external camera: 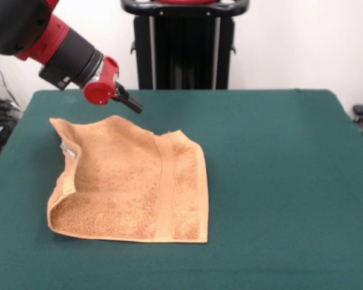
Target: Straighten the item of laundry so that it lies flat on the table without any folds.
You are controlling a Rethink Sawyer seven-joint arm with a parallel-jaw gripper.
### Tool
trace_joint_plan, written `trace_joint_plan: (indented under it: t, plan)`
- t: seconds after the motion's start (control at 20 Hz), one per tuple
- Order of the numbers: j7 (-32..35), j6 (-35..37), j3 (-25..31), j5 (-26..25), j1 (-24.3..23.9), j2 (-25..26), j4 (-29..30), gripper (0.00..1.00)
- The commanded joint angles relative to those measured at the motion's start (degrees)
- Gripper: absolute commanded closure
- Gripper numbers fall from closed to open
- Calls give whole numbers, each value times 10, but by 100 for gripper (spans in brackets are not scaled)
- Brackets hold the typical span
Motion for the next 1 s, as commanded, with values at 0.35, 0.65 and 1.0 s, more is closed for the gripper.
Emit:
trace_joint_plan:
  t: [0.35,0.65,1.0]
  plan:
    - [36,36,124,32,9,38,8,100]
    - [3,68,132,43,2,52,3,100]
    - [-51,136,140,78,-7,58,6,100]
